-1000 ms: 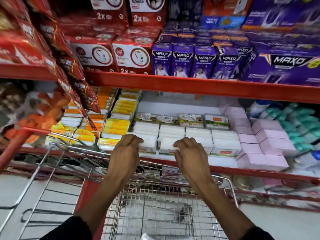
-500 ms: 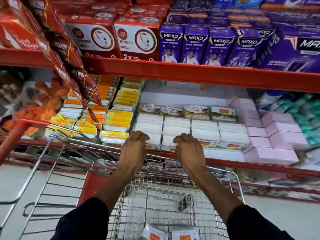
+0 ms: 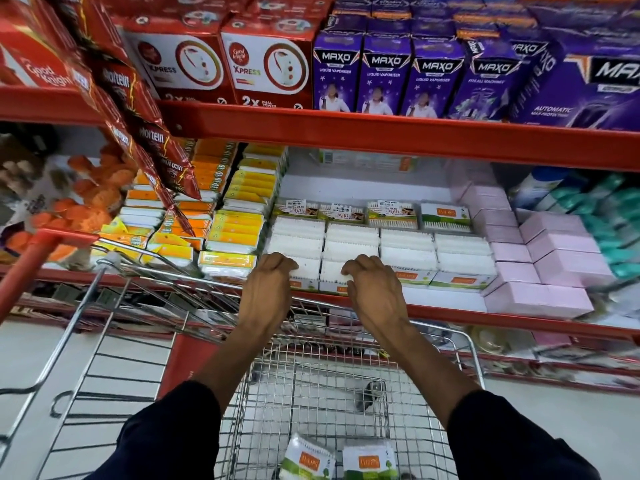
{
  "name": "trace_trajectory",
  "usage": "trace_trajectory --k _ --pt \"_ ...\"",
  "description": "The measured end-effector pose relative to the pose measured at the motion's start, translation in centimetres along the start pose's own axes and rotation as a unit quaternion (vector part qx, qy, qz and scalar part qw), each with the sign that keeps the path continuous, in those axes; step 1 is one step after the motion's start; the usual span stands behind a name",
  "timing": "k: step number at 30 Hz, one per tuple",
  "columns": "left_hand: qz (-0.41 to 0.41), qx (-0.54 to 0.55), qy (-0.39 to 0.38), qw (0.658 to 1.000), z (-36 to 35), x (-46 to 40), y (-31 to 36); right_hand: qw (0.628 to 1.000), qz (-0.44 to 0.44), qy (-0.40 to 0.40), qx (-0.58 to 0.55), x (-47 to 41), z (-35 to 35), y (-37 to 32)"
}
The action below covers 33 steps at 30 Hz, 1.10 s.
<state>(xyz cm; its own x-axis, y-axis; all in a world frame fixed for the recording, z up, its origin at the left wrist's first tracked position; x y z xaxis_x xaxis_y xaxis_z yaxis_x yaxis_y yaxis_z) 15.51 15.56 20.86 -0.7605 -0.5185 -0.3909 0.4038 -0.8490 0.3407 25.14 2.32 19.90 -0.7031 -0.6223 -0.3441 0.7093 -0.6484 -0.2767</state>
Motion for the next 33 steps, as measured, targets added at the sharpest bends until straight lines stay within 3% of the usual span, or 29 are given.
trace_trajectory --k 7,12,17,22,26,33 --pt "-0.035 -0.026 -0.012 0.999 0.0 1.4 0.1 1.0 0.023 -0.005 -0.011 0.5 0.5 -0.3" --pt "-0.055 -0.03 -0.024 0.998 -0.8 7.6 0.7 0.997 0.053 0.037 -0.042 5.8 1.9 0.4" --pt "-0.079 -0.001 -0.144 0.986 -7.6 18.0 0.5 0.992 0.05 -0.107 -0.032 16.6 -5.0 3.2" --pt "-0.076 0.032 -0.315 0.945 -15.8 28.0 -0.8 0.944 0.018 -0.33 -0.018 26.7 -14.2 5.9" --pt "-0.087 0.05 -0.397 0.912 -21.3 32.9 -2.1 0.919 0.028 -0.391 0.032 30.2 -18.3 6.7" --pt "-0.097 0.052 -0.4 0.91 -25.1 34.8 -3.5 0.915 0.012 -0.402 0.027 31.0 -20.2 7.5"
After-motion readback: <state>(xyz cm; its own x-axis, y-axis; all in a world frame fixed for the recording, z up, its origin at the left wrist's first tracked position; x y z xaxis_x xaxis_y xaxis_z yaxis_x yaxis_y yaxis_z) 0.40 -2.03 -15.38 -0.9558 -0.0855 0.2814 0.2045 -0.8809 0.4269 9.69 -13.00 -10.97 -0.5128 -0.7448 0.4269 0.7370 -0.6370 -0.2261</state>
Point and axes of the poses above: each hand's wrist, its own x-axis away from the middle knuckle, its own z-axis out of the back of the hand, y = z × x, the point moved 10 cm from there along -x, towards the middle knuckle, and after that the axes turned 13 degrees about y, right-handed, at the moved point
